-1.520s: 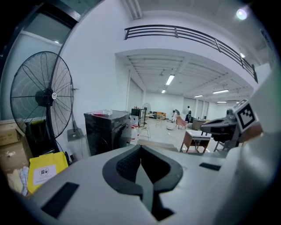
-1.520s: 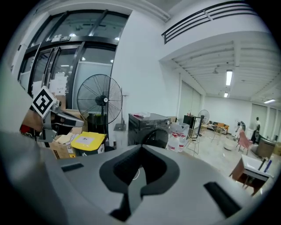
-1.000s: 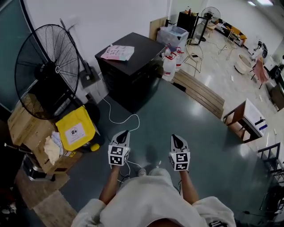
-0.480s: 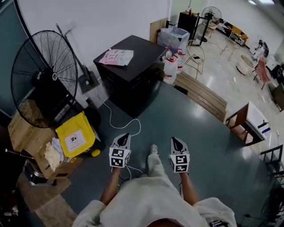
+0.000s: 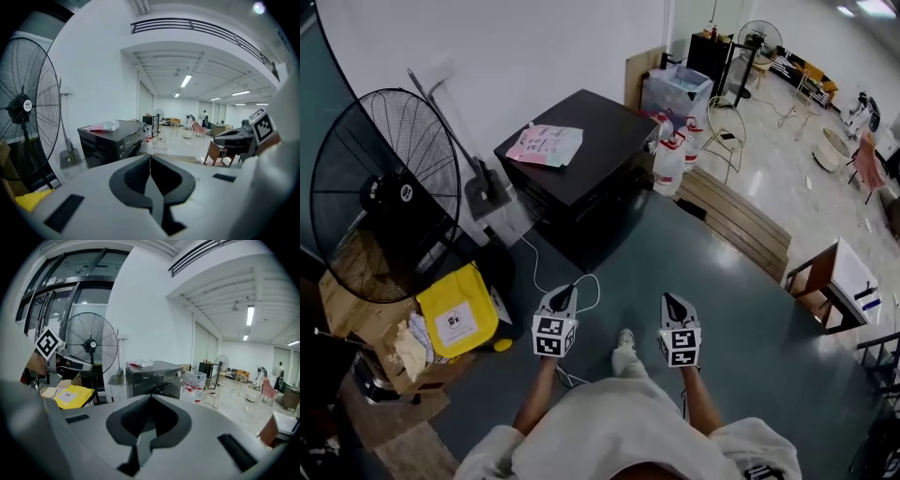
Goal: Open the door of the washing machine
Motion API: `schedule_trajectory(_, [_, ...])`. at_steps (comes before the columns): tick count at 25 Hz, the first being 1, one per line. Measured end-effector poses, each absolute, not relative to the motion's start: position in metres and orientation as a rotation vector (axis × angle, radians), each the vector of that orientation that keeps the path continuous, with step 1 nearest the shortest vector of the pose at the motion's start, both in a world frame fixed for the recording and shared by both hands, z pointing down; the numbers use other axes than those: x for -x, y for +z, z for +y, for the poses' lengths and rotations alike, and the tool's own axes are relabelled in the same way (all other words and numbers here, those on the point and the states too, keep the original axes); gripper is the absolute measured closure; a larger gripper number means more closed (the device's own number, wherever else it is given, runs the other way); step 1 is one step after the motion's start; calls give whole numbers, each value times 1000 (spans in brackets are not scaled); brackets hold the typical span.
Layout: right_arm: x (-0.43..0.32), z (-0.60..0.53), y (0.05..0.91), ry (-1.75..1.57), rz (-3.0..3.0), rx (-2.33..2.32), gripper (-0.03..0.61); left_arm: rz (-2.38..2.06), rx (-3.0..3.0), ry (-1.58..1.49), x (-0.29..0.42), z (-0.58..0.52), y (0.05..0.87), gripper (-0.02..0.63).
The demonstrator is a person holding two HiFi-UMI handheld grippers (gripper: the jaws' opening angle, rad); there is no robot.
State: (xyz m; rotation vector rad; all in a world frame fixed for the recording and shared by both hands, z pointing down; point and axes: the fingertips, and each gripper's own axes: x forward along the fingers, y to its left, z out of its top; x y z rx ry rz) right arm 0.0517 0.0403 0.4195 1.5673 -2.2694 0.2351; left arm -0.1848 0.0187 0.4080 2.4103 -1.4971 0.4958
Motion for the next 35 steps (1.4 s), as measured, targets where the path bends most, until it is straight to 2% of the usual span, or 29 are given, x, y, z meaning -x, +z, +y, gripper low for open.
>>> schedule_trajectory(17, [-79, -161, 428, 224, -2348, -1409, 580, -1520, -2370, 448, 143, -157, 416, 603])
schedule_trajectory(18, [-79, -167, 431, 228, -2348, -1398, 579, -1508, -2376, 452, 139, -162, 419, 586])
schedule_trajectory(19, [-79, -172, 435, 232, -2348, -1387, 578, -1495, -2384, 459, 137, -166, 422, 505])
schedule_trajectory(20, [-78, -176, 440, 237, -2347, -1375, 579, -1486, -2392, 470, 135, -169, 425, 374])
schedule_trajectory(21, [-77, -179, 444, 243, -2346, -1364, 580, -1485, -2399, 482, 134, -171, 428, 318])
schedule_trajectory(25, [-70, -184, 458, 272, -2342, -1330, 580, -1505, -2402, 490, 138, -174, 437, 280])
schedule_trajectory(35, [-53, -186, 508, 353, -2287, -1297, 579, -1445, -2352, 541, 157, -187, 496, 279])
